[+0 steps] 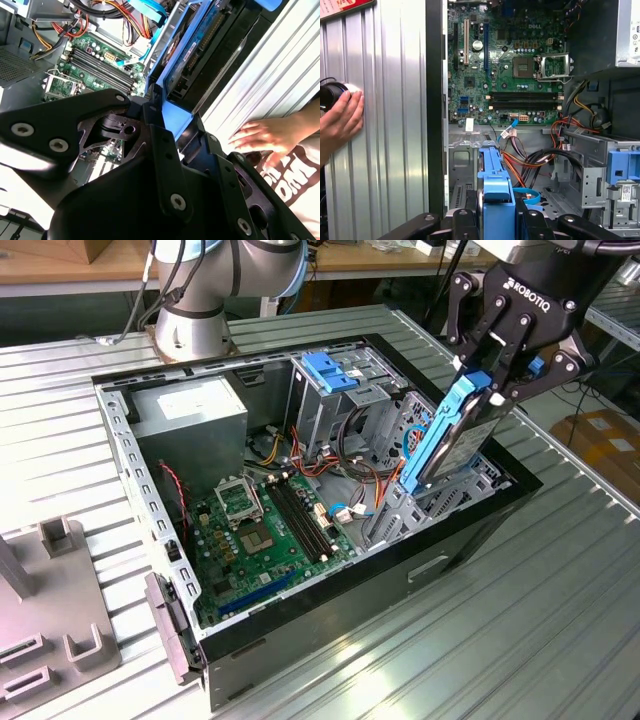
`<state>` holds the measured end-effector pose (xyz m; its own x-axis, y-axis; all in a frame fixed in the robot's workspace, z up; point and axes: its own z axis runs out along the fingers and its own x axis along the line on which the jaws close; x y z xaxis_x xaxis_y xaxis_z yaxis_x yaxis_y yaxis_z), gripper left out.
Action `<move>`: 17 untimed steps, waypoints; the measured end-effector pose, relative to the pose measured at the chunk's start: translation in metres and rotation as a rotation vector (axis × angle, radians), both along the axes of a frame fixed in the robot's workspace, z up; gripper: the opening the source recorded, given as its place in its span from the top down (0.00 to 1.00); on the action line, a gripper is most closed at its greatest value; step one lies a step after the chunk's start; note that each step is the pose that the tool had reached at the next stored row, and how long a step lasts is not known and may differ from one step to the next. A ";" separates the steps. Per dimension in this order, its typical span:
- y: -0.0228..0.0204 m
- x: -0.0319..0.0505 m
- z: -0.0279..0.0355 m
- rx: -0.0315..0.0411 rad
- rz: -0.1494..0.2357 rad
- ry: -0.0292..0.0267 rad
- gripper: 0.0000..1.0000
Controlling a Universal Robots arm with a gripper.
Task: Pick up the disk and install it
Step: 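Pick up the disk, then insert the disk into the insertion slot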
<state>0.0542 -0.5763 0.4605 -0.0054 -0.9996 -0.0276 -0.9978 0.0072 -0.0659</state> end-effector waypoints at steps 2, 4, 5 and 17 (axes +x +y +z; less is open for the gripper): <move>0.0000 0.0001 -0.0001 0.0001 0.000 0.0009 0.63; 0.0000 0.0005 -0.0004 0.0001 0.000 0.0009 0.63; 0.0000 0.0007 -0.0006 0.0000 0.000 0.0009 0.63; 0.0000 0.0012 -0.0108 0.0001 0.000 0.0009 0.63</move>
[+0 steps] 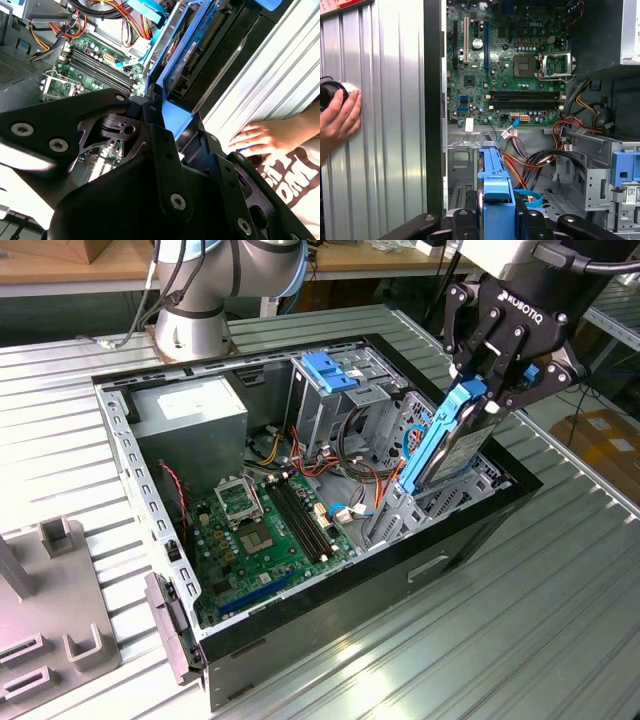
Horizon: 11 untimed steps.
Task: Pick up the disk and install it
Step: 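Insert the disk into the insertion slot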
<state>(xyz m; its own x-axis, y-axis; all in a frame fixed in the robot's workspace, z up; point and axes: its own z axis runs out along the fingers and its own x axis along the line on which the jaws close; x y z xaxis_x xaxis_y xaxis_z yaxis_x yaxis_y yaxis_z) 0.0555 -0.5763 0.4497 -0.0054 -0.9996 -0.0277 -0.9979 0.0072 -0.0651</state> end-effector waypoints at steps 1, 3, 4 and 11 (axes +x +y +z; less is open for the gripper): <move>0.0000 0.0000 -0.0017 0.0000 0.000 0.0000 0.63; 0.0000 0.0001 -0.0086 -0.0001 0.000 0.0000 0.63; -0.0001 0.0002 -0.0126 0.0001 0.000 0.0000 0.63; -0.0002 0.0009 -0.0317 0.0000 0.000 -0.0001 0.63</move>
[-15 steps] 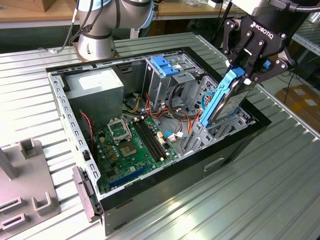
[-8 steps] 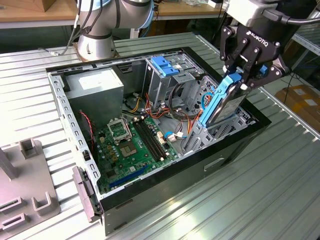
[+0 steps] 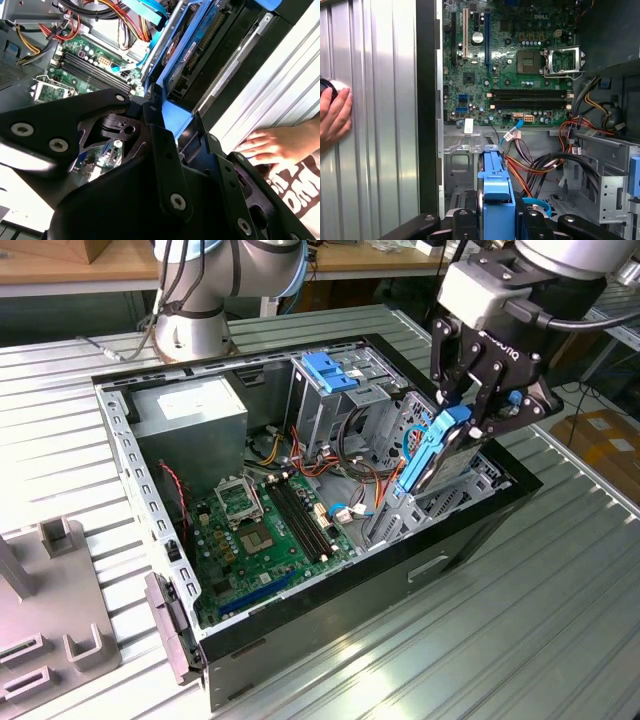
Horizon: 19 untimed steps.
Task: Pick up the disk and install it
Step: 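Insert the disk into the insertion slot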
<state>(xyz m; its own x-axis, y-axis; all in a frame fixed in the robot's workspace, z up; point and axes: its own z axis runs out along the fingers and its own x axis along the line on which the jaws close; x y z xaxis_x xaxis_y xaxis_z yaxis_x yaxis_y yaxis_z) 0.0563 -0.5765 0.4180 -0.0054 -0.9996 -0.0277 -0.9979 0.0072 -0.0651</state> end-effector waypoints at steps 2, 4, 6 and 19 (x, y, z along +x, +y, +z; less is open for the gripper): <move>0.0000 0.0000 -0.0047 -0.0001 0.000 0.0000 0.63; 0.0000 0.0001 -0.0085 -0.0001 0.000 0.0001 0.63; 0.0000 0.0001 -0.0124 -0.0002 0.000 0.0001 0.63; -0.0005 0.0004 -0.0452 -0.0002 -0.002 0.0001 0.63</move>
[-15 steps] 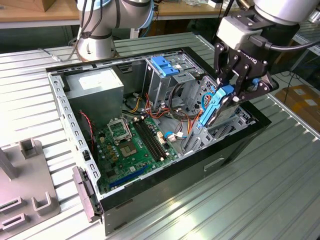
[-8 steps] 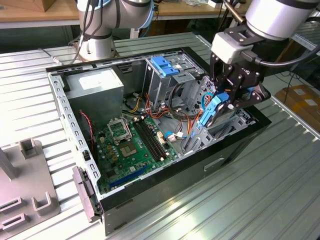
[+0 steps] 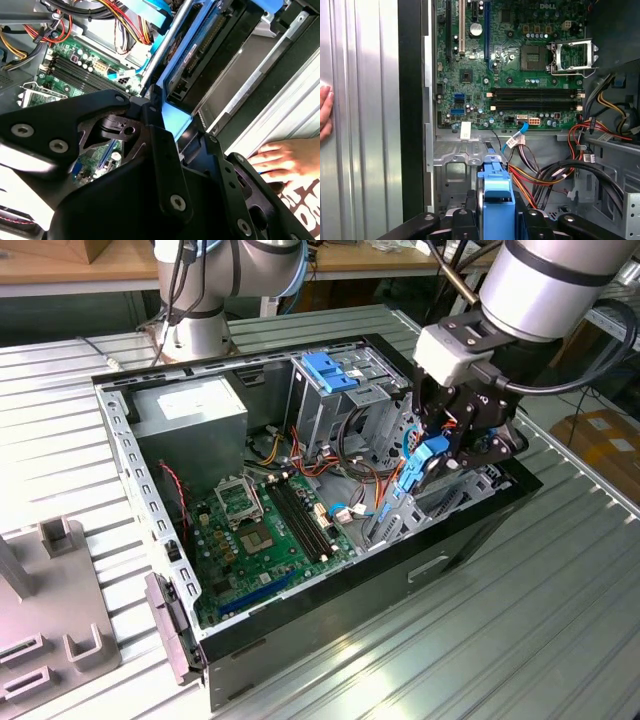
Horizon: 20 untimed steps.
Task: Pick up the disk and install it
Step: 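Insert the disk into the insertion slot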
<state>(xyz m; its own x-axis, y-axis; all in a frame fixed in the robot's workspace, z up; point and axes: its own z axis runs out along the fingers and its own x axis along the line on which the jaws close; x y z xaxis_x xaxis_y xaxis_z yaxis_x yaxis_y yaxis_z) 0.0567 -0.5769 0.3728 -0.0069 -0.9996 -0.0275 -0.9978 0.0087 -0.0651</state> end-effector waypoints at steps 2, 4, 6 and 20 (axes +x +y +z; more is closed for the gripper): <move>0.0000 0.0000 -0.0001 0.0001 0.000 0.0000 0.63; -0.0001 0.0000 -0.0009 0.0012 0.000 -0.0002 0.62; 0.0000 0.0000 -0.0003 0.0001 0.000 0.0000 0.56; 0.0019 0.0116 -0.0009 0.0002 0.000 0.0000 0.56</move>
